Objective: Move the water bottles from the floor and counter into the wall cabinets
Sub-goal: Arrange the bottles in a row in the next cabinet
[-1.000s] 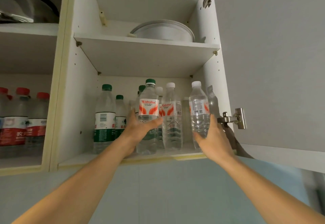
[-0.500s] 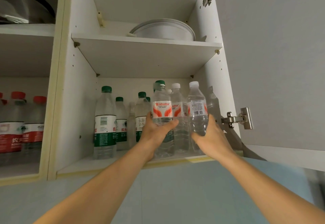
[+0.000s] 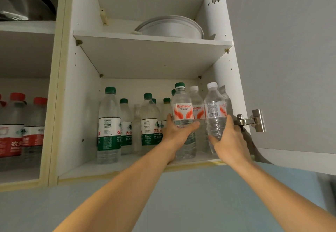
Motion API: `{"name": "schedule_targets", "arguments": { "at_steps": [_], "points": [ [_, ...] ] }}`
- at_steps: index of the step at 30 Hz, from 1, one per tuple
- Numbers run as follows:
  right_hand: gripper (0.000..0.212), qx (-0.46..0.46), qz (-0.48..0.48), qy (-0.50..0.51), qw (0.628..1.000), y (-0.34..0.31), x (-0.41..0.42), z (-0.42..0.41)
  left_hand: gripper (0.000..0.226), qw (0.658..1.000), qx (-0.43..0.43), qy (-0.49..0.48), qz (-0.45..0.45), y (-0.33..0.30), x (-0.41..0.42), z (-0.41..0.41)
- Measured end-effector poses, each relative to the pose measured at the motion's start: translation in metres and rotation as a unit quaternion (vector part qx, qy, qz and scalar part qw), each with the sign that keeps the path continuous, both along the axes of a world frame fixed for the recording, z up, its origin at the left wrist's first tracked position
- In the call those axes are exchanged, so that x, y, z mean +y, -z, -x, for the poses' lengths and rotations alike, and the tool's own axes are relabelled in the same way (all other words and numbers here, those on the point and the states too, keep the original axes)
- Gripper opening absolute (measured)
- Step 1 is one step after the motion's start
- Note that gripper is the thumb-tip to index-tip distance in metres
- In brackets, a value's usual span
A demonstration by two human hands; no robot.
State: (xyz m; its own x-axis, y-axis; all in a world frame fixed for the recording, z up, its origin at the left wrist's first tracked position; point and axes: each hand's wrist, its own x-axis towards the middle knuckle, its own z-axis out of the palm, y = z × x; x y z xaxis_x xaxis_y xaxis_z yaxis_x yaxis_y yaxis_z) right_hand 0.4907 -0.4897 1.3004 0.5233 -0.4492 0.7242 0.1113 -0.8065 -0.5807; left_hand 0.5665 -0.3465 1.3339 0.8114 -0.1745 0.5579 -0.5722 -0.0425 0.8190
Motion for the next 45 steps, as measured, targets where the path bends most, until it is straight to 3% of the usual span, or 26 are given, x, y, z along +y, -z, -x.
{"name": "schedule_targets", "arguments": {
  "at_steps": [6,11,13,16,18,23,25,29,31,35,38,41,45],
  "points": [
    [0.088,0.024,0.017,0.000,1.000,0.003,0.002,0.005,0.106,0.999,0.005,-0.008,-0.038,-0.005,-0.001,0.001],
    [0.088,0.108,0.039,0.003,0.993,-0.006,0.013,0.025,0.087,0.977,-0.045,-0.032,-0.208,-0.024,0.028,0.021],
    [0.077,0.082,0.071,0.010,0.994,-0.009,0.024,0.034,0.088,0.949,-0.139,-0.102,-0.263,-0.035,0.048,0.035],
    [0.059,-0.057,0.142,-0.042,0.987,-0.010,0.051,0.046,0.091,0.856,-0.310,-0.293,-0.292,-0.050,0.089,0.053],
    [0.047,-0.128,0.196,-0.095,0.968,-0.012,0.075,0.050,0.087,0.816,-0.367,-0.349,-0.277,-0.054,0.119,0.054],
    [0.036,-0.111,0.248,-0.171,0.947,-0.022,0.127,0.029,0.117,0.808,-0.258,-0.441,-0.294,-0.035,0.171,0.042],
    [0.041,-0.066,0.238,-0.180,0.952,-0.032,0.141,0.011,0.123,0.825,-0.209,-0.443,-0.281,-0.028,0.180,0.035],
    [0.068,0.060,0.128,-0.220,0.965,-0.050,0.155,-0.033,0.133,0.879,-0.155,-0.381,-0.239,-0.025,0.191,0.024],
    [0.078,0.092,0.074,-0.226,0.967,-0.056,0.154,-0.059,0.139,0.878,-0.165,-0.370,-0.257,-0.029,0.193,0.020],
    [0.082,0.158,-0.031,-0.251,0.954,-0.070,0.157,-0.097,0.136,0.845,-0.154,-0.368,-0.356,-0.046,0.193,0.015],
    [0.072,0.150,-0.037,-0.249,0.956,-0.075,0.163,-0.114,0.128,0.814,-0.098,-0.379,-0.429,-0.065,0.193,0.014],
    [0.055,0.120,-0.040,-0.273,0.954,-0.069,0.163,-0.125,0.130,0.750,-0.085,-0.413,-0.509,-0.081,0.195,0.015],
    [0.056,0.129,-0.036,-0.335,0.933,-0.066,0.157,-0.125,0.131,0.652,-0.100,-0.463,-0.592,-0.090,0.201,0.012]
  ]
}}
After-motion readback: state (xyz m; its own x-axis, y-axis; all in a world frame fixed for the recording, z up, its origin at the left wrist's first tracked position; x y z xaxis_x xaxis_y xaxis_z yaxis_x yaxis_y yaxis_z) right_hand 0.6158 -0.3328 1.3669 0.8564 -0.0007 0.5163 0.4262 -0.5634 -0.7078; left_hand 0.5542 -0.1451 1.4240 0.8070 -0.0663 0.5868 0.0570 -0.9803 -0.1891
